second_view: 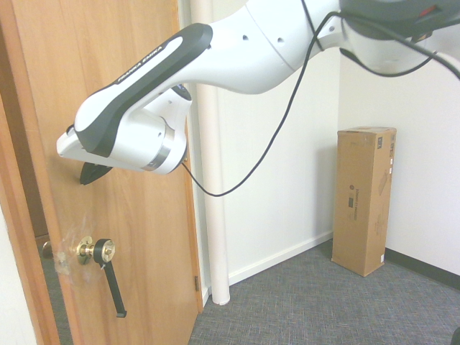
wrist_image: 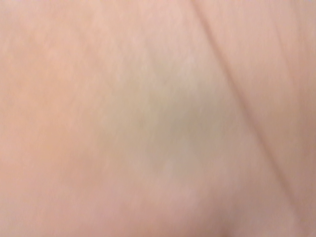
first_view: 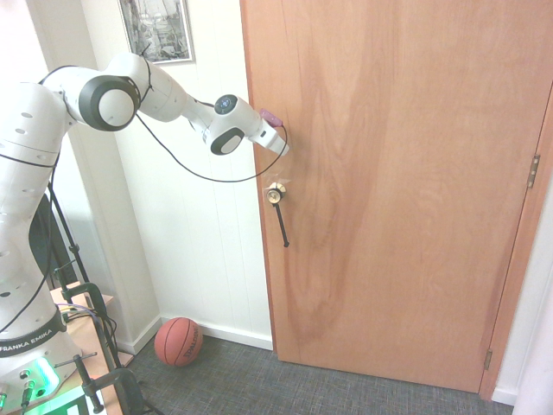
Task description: Close the door
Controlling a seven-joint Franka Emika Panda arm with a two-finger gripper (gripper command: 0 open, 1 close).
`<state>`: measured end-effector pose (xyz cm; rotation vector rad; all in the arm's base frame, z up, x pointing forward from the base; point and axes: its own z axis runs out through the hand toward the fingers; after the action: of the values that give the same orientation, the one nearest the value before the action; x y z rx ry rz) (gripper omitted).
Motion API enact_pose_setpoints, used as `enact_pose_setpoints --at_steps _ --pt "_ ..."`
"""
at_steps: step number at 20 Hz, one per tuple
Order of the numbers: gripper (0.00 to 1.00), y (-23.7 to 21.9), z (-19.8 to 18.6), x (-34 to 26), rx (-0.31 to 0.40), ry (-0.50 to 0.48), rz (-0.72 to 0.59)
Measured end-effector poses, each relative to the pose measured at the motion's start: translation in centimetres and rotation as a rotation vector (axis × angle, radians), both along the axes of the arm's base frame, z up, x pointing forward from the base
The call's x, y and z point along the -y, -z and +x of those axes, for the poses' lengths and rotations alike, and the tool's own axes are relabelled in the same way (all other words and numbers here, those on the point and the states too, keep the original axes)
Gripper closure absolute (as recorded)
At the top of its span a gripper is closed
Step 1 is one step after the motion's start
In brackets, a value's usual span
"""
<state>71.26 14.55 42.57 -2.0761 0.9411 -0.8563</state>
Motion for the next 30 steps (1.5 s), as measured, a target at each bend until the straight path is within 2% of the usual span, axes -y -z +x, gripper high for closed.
enact_pose_setpoints --at_steps 7,30 --pt "1.00 3.8 3.2 -5.2 -0.035 -0.023 0.014" --pt "1.00 5.1 3.8 -4.4 -0.058 0.001 -0.004"
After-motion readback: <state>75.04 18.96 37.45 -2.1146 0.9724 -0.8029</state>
